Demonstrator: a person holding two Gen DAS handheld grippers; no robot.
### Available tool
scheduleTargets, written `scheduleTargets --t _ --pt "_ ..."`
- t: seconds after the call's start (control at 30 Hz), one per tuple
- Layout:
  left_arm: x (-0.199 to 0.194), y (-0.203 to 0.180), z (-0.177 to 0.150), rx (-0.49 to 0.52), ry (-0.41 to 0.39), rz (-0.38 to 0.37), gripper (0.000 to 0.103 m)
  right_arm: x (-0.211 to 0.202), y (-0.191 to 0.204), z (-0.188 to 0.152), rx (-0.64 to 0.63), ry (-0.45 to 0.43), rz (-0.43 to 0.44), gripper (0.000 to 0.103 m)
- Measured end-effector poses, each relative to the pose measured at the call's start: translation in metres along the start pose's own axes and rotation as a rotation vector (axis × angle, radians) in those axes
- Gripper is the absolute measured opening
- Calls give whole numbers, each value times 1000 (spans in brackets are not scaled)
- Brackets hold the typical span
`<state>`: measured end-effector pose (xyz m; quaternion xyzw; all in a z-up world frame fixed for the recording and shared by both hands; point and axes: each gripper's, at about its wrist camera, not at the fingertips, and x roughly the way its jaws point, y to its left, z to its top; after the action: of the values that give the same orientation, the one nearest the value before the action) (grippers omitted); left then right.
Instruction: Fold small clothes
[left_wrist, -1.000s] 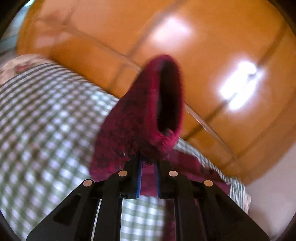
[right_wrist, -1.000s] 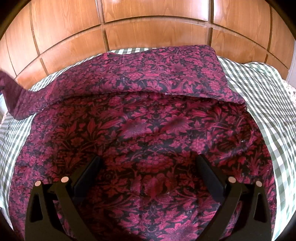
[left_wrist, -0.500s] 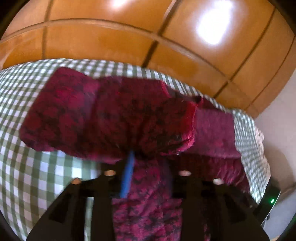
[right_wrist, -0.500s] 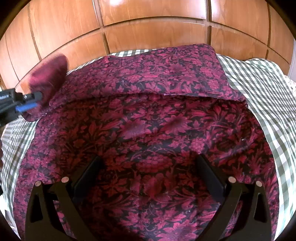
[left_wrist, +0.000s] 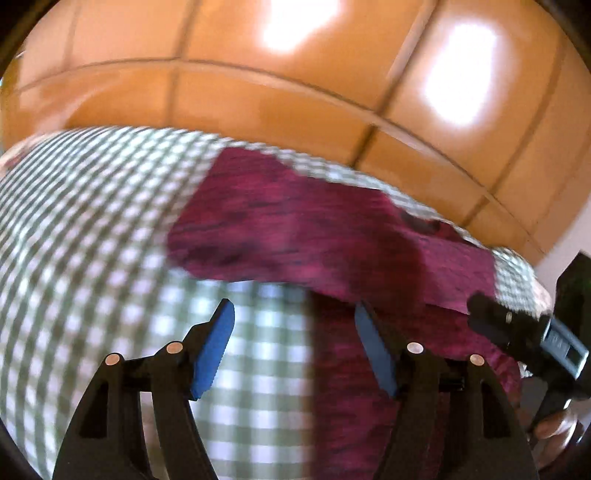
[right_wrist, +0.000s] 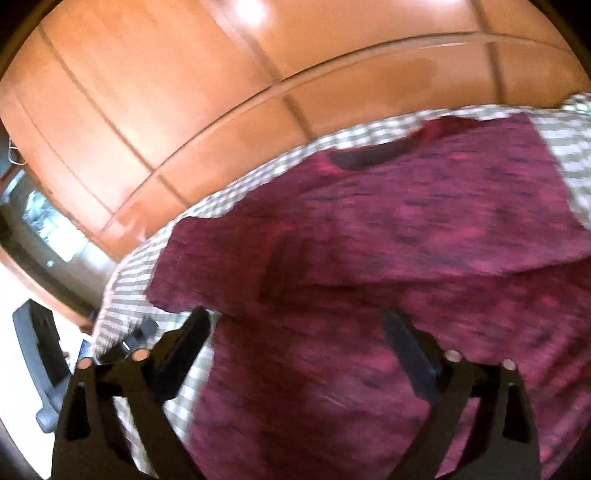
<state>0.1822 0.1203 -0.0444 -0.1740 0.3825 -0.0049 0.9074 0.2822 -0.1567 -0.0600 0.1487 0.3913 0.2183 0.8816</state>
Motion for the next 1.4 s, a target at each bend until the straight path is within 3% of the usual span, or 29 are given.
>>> scheduleTargets --t 0.03,0.13,0.17,0.2,0.27,0.5,0.73,0.9,1.17,1.33,1.4 --pt "2 11 -1 -28 10 33 67 17 10 4 -8 26 -9 78" --pt "9 34 -3 -103 42 83 67 60 28 11 -18 115 -38 52" --pt "11 38 -4 -119 49 85 67 69 30 15 -22 134 -62 36" --pt "13 43 -5 -134 55 90 73 74 33 17 -35 140 -84 20" --pt "15 48 -5 -165 55 106 75 62 39 27 -73 92 -91 11" --pt "35 24 4 -175 58 127 75 -60 44 69 -190 -244 -128 8" --pt "63 -11 22 -153 58 190 75 -136 -4 87 -163 -413 -234 7" --pt "91 -26 28 -127 105 273 75 -148 -71 78 -71 -395 -347 4" --pt "95 -29 7 -99 132 302 74 -76 -187 31 115 -157 -544 4" --pt "75 -18 8 -75 127 265 66 -73 -202 23 143 -162 -531 6" --pt "57 -17 12 -71 65 234 66 -82 -197 23 159 -174 -500 18"
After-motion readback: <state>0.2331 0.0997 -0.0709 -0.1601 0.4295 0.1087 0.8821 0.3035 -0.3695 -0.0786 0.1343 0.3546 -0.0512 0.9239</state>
